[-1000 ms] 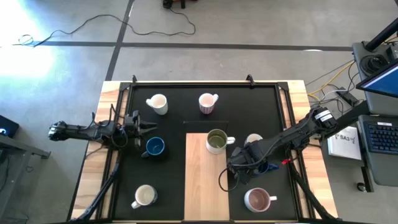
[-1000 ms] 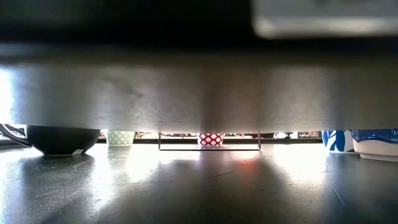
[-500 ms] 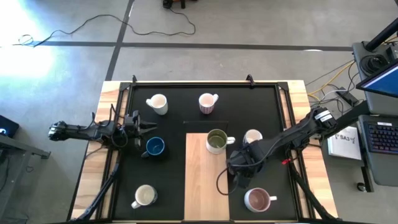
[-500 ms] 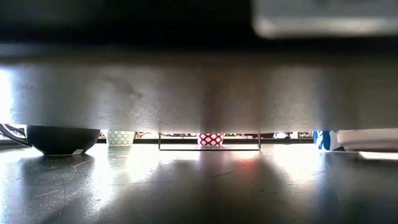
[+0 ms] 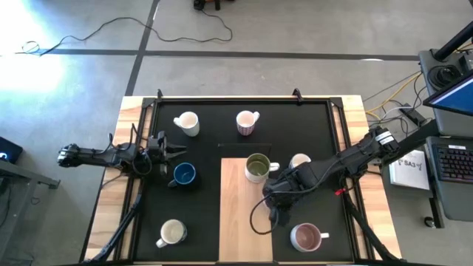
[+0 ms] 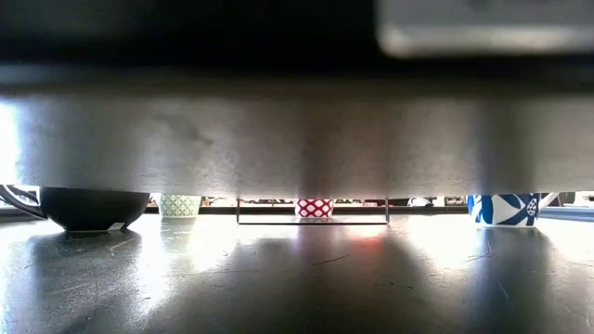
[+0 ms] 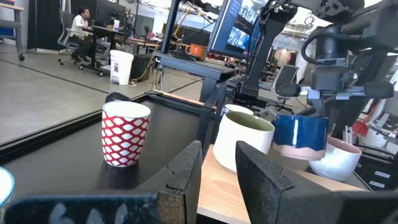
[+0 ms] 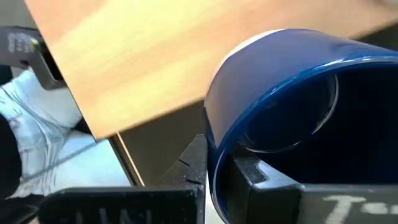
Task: Place coffee mugs
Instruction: Put the blue mug on the shelf
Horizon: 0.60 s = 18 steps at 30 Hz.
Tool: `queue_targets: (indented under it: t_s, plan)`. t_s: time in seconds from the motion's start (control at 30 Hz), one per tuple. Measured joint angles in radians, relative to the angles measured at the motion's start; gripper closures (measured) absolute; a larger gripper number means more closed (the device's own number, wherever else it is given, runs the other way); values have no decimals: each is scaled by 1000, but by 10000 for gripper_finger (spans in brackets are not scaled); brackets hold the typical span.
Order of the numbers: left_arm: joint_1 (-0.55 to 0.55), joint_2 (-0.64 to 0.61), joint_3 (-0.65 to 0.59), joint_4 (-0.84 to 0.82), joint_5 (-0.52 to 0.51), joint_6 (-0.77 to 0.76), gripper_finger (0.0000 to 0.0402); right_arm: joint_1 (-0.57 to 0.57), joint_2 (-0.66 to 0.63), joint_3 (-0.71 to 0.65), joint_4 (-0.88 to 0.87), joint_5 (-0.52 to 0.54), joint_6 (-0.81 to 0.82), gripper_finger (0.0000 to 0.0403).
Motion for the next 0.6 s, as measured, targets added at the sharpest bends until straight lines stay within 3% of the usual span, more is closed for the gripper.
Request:
queue_targets:
  t_s: [0.6]
  plan:
    - [0, 0, 0, 1, 0, 0, 319, -2, 123, 89, 27, 30, -182, 383]
